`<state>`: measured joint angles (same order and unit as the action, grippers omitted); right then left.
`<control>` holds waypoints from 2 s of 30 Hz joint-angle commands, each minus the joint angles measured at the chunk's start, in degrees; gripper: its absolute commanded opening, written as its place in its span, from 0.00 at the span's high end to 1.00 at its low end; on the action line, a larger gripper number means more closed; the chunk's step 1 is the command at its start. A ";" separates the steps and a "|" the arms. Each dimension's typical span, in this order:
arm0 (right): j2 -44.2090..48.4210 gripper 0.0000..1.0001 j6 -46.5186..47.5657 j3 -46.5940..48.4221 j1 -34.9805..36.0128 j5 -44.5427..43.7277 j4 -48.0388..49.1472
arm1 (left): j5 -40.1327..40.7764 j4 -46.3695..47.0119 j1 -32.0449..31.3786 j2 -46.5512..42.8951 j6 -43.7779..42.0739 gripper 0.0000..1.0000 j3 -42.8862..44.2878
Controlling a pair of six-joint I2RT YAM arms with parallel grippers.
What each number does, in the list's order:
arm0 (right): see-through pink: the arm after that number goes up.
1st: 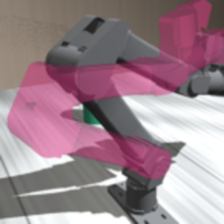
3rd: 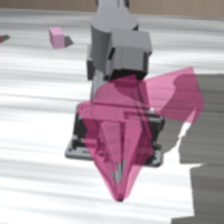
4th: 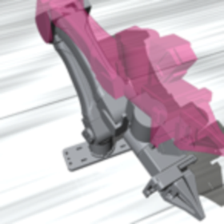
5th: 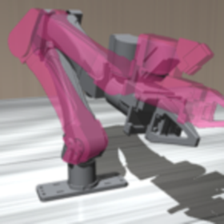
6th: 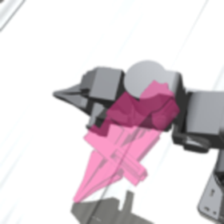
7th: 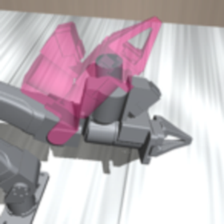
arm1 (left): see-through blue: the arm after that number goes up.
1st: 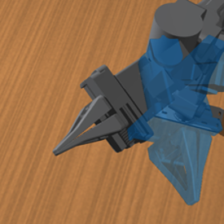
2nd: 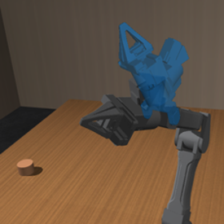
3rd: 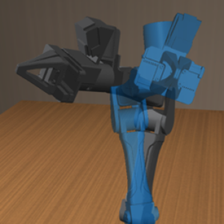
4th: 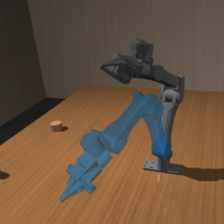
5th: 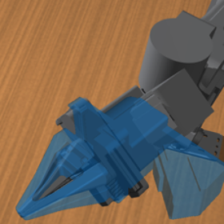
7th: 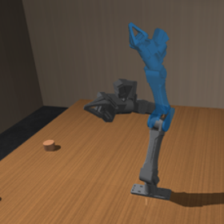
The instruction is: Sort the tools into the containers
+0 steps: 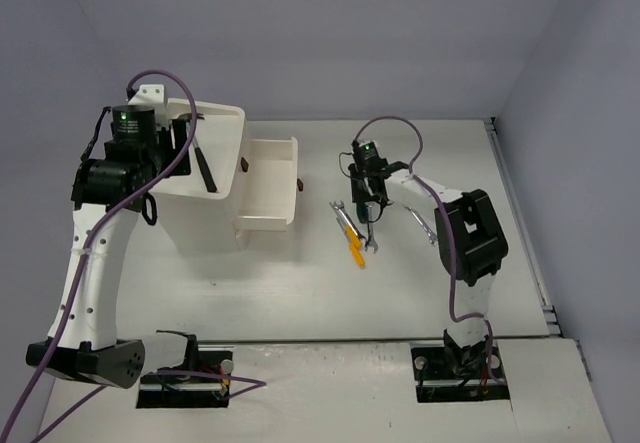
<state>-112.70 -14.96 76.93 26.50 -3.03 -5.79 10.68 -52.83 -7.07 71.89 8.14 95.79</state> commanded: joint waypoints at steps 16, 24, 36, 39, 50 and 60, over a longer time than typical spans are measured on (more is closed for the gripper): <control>2.08 0.93 -22.19 21.17 15.13 4.28 15.33 | 2.68 1.09 -0.84 -0.05 1.00 0.35 3.39; -1.65 0.57 -18.06 25.31 16.38 1.10 15.37 | 3.09 1.06 -0.93 -0.09 0.68 0.34 3.33; 10.23 0.42 2.93 8.89 0.04 -1.08 10.30 | 2.86 1.15 -1.53 0.52 0.38 0.34 3.26; 7.46 0.40 7.47 8.71 -2.44 -0.39 7.10 | 2.77 1.15 -1.72 1.10 0.25 0.34 3.35; -3.96 0.34 11.61 10.67 -4.26 2.57 2.53 | 2.07 1.06 -1.98 1.41 0.03 0.34 3.67; -9.30 0.56 12.59 10.23 -5.47 -0.99 2.56 | 2.16 1.15 -1.98 0.97 -0.32 0.34 2.50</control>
<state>-122.50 -4.19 86.16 21.86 -1.36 -3.64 12.88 -53.76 -8.67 74.15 8.13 97.08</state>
